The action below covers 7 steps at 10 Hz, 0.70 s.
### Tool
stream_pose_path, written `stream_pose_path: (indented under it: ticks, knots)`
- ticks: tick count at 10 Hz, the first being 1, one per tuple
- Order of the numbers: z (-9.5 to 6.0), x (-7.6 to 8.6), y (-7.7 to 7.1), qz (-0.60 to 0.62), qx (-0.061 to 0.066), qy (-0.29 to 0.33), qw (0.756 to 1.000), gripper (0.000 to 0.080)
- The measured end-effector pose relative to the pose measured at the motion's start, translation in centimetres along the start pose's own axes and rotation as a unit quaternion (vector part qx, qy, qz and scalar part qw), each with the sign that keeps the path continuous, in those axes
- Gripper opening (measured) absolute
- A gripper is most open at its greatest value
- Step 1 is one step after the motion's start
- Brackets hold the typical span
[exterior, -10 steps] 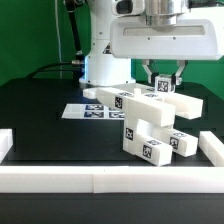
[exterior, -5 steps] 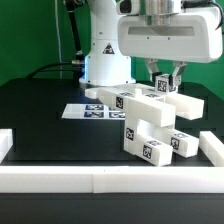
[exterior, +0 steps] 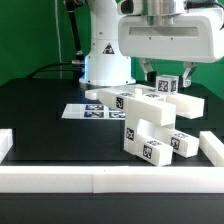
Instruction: Assemble chair
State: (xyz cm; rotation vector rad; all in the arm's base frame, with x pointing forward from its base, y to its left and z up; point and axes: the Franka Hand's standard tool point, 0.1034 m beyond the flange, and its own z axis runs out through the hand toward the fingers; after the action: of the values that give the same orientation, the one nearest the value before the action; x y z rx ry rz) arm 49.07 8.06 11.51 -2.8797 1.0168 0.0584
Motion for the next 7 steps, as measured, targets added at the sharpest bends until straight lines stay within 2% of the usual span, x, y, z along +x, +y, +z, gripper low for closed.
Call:
stream_pose_path:
  ticks: [3,7]
  knots:
    - [0.08,-0.33,-0.28,-0.133,0.0,0.0,0.991,0.0646]
    - [0.09,-0.33,-0.27,-0.28,-0.003,0.0,0.96,0.0649]
